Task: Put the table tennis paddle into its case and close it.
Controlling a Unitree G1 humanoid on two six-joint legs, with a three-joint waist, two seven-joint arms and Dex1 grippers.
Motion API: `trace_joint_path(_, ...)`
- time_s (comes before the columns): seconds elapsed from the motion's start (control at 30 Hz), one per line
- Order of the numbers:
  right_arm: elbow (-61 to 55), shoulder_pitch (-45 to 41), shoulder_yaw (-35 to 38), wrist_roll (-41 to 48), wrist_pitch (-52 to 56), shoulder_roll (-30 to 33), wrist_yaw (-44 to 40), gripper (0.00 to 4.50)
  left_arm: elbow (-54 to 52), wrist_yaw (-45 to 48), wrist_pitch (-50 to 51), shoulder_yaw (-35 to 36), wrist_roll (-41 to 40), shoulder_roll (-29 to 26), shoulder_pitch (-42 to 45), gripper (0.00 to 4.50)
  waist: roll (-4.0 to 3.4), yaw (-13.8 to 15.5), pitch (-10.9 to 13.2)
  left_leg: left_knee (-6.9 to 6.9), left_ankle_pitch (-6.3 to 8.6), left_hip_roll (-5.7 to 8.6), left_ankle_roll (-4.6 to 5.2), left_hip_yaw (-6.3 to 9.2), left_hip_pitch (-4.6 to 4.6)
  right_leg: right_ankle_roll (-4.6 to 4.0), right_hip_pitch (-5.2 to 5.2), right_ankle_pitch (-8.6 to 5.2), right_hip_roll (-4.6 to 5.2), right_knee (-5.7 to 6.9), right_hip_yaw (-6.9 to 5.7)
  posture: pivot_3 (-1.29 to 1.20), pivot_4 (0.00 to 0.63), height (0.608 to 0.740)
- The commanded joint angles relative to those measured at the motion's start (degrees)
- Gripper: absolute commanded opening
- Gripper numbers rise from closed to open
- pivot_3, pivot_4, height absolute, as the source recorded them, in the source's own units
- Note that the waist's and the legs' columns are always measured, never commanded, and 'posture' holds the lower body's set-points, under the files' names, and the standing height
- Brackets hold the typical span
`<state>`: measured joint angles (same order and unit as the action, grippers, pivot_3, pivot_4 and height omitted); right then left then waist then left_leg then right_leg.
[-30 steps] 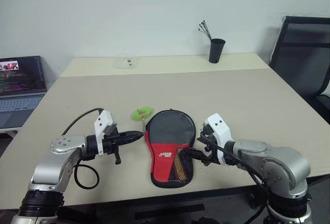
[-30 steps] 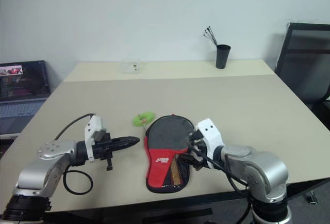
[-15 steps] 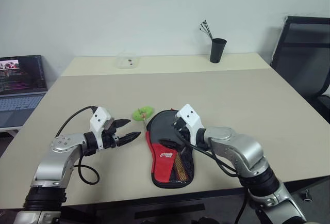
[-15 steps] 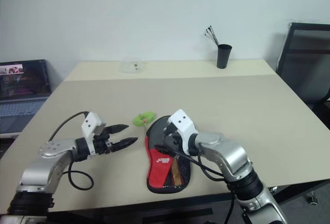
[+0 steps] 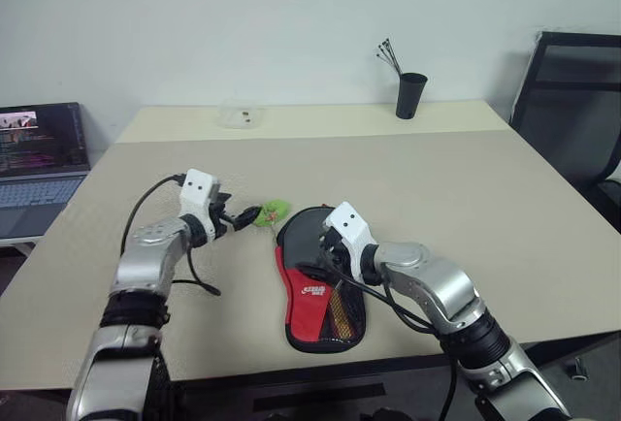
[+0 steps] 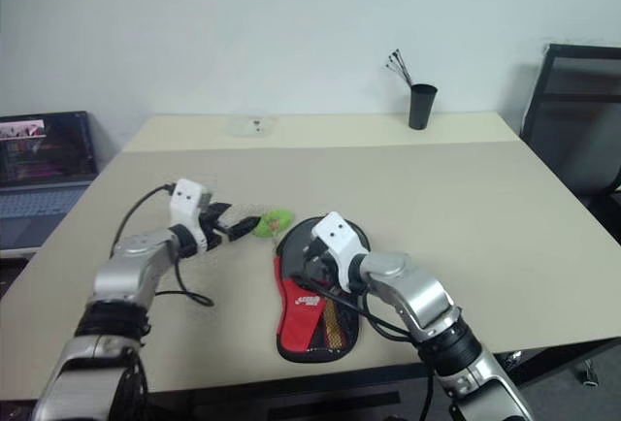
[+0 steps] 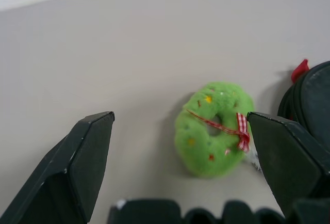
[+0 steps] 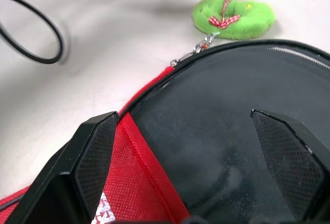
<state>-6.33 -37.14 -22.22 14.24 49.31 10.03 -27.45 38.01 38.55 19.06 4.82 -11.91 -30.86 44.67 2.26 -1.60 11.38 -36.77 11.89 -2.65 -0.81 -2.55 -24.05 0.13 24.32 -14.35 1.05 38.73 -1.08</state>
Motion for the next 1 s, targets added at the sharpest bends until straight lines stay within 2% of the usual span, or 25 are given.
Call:
trace_joint_path(0.03, -0.9, -0.6, 0.7, -0.7, -1.2, -1.0, 0.2, 4.50, 7.8, -0.3, -2.8, -0.9, 2.3, 1.4, 5.8, 4.49, 0.01, 0.0, 0.0, -0.01, 0.00, 0.00, 0.00, 0.00, -0.03, 0.00, 0.01, 0.00, 0.00, -0.01, 0.00, 0.00, 0.150, 0.740)
trace_joint_path(0.33, -2.2, 0.4, 1.7, -1.3, -0.3, -1.6, 1.2, 4.50, 22.2, 3.5, -6.8, -3.4, 6.6, 3.3, 11.9, 4.49, 0.02, -0.2, 0.0, -0.01, 0.01, -0.02, -0.02, 0.00, -0.06, 0.00, 0.07, 0.00, -0.01, 0.03, -0.01, 0.00, 0.150, 0.740)
trace_joint_path(0.43, -2.4, 0.8, 2.1, -1.3, 0.0, -2.0, 1.6, 4.50, 23.8, 3.7, -8.2, -3.4, 7.5, 3.3, 12.1, 3.87, 0.02, -0.2, 0.0, -0.03, 0.01, -0.04, -0.02, 0.00, -0.05, 0.00, 0.07, 0.00, 0.00, 0.08, -0.01, 0.00, 0.150, 0.740)
trace_joint_path(0.77, 0.4, -0.7, 2.3, -1.9, -0.8, -3.3, 1.5, 4.50, 22.7, 4.7, -8.9, -2.5, 7.7, 3.4, 10.4, 0.35, 0.02, -0.2, 0.0, -0.11, 0.01, -0.03, -0.02, -0.01, -0.02, 0.00, 0.06, 0.00, 0.00, 0.17, 0.00, 0.00, 0.150, 0.740)
trace_joint_path(0.8, 1.5, -1.1, 2.1, -2.2, -1.4, -3.6, 1.4, 4.50, 22.3, 4.9, -8.9, -2.4, 7.6, 3.3, 10.2, 0.14, 0.02, -0.2, 0.0, -0.11, 0.01, -0.03, -0.02, -0.01, 0.01, 0.00, 0.05, 0.00, 0.00, 0.19, 0.00, 0.00, 0.150, 0.740)
trace_joint_path(1.0, 12.7, -3.4, 0.0, -5.4, -7.3, -5.5, 0.6, 4.50, 19.5, 5.4, -8.0, -2.2, 7.6, 2.7, 9.3, 0.11, 0.03, -0.2, 0.0, -0.11, 0.01, -0.04, -0.02, -0.04, 0.05, 0.00, 0.04, 0.00, 0.00, 0.20, 0.03, 0.00, 0.150, 0.740)
